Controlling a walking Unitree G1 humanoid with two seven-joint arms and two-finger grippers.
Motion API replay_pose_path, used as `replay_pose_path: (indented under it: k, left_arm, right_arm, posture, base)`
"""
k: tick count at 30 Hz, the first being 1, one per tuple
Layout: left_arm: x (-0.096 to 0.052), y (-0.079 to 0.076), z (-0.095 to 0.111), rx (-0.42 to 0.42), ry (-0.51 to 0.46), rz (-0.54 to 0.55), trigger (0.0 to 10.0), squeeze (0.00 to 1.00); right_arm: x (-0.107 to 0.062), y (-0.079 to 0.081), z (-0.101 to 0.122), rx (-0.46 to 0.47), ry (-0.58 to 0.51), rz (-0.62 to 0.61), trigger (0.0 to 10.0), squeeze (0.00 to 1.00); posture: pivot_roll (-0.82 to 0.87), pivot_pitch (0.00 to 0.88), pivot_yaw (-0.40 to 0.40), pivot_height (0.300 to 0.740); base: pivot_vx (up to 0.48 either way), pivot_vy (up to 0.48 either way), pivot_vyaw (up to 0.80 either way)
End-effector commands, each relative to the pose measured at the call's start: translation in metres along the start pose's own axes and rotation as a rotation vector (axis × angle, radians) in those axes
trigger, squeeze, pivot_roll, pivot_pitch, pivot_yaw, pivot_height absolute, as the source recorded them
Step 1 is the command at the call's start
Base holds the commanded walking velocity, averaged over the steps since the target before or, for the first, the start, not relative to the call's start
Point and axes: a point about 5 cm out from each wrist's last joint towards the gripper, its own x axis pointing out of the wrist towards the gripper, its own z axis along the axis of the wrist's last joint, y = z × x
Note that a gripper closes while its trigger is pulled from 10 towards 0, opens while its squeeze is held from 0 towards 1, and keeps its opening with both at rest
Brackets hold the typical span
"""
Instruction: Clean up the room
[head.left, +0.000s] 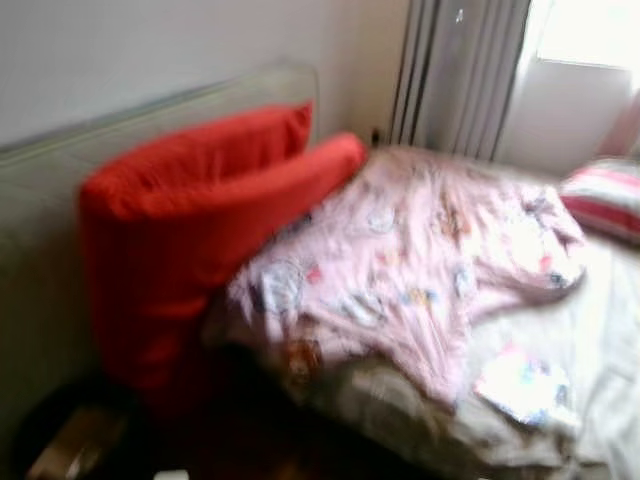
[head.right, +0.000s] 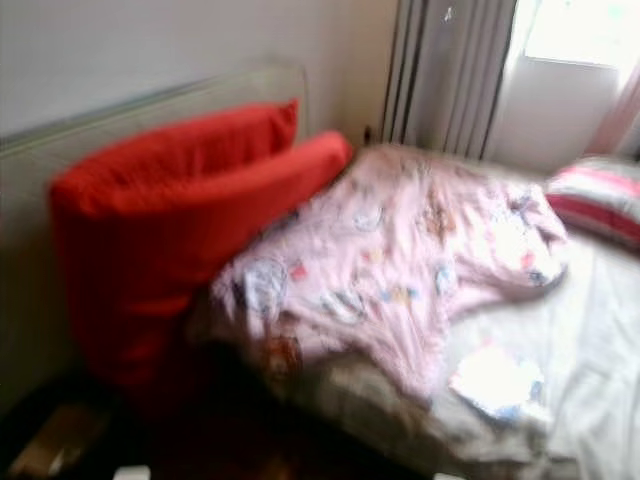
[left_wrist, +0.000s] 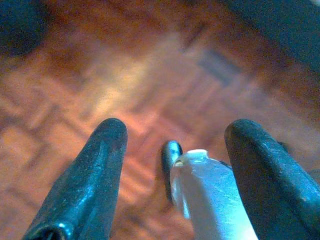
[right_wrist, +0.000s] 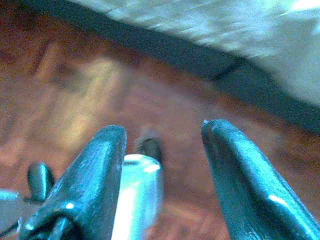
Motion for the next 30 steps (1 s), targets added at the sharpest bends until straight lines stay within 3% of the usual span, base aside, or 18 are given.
replay_pose_path:
  k: [1,8,30]
  left_arm:
    - [-0.0018,0.0118,-0.0014,0.023,0.009,0.028,10.0,0.00]
    - [-0.0019,0.0121,-0.0015,0.030,0.010,0.026,10.0,0.00]
    - [-0.0024,0.0125,-0.0039,0.045,0.015,0.021,10.0,0.00]
  right_arm:
    - [0.0009,0.0082,-0.0001,0.019,-0.005,0.016,10.0,0.00]
    - [0.0008,0.0086,-0.0008,0.023,-0.002,0.015,10.0,0.00]
    - [0.0005,0.0086,-0.0040,0.010,0.012,0.012,10.0,0.00]
  posture:
    - [-0.02,0.000,0.013,0.740]
    - [-0.02,0.000,0.014,0.740]
    - [-0.03,0.000,0.020,0.740]
  base:
    - [0.000,-0.472,0.00]
    - [0.000,-0.472,0.00]
    - [0.000,-0.472,-0.75]
